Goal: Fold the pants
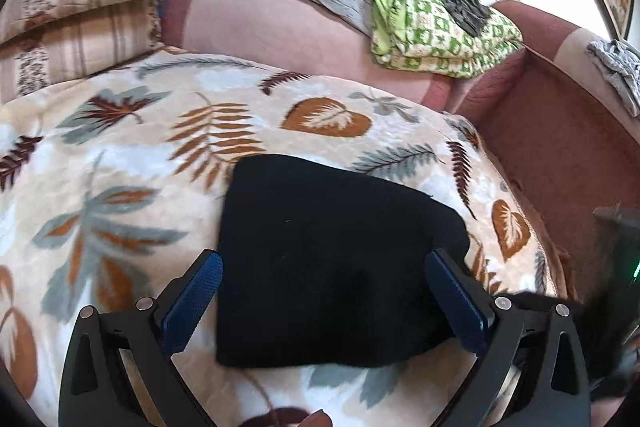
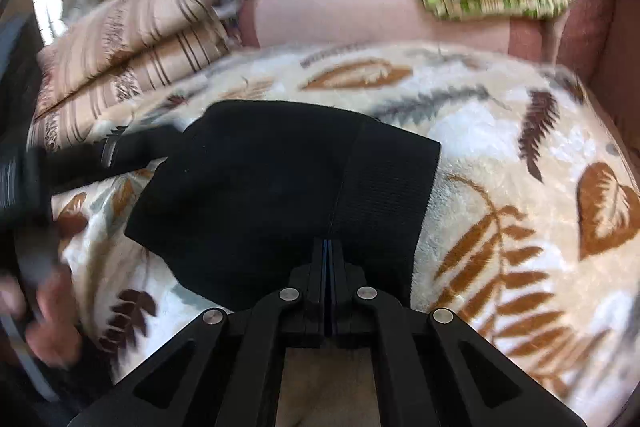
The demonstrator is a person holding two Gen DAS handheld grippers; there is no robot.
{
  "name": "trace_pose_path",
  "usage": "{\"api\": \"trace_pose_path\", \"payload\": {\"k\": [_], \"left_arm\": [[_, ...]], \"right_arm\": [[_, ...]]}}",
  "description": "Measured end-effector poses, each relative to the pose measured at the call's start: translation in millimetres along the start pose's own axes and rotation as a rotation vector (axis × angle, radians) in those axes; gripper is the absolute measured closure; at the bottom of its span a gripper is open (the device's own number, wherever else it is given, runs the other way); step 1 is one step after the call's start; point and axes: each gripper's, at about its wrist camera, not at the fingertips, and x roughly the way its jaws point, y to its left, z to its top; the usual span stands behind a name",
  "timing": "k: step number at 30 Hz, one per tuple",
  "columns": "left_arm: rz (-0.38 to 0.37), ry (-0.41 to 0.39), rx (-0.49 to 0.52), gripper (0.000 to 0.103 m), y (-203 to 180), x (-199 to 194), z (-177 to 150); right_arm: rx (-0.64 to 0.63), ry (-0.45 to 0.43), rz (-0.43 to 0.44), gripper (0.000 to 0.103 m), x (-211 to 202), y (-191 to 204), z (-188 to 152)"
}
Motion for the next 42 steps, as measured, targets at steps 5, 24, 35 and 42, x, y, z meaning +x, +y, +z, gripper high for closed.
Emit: {"api": "trace_pose_path", "payload": {"k": [5,24,35,42], "left_arm": [[0.066,-0.018,-0.028,0.001,2.0,-25.3,-12.3],[0.078,-0.009,0.035,0.001,-5.1,-28.7,-8.8],[0.114,0.041,0.057,0.001,-11.7,-15.8,-7.6],[0.095,0.041,0.038,0.001,-8.0,-16.8,-6.2]], "right_arm": [[0.241,-0.117,0.064,0.056,-68.2,3.1,-1.7],[0.269,-0.118,0.138,0.049,-62.3,19.9,-53.3],[0.298,-0.143,0.162,0.049,-65.7,13.8,-56.5],[0.299,-0.144,0.161,0.049,-65.7,13.2,-56.5]]}}
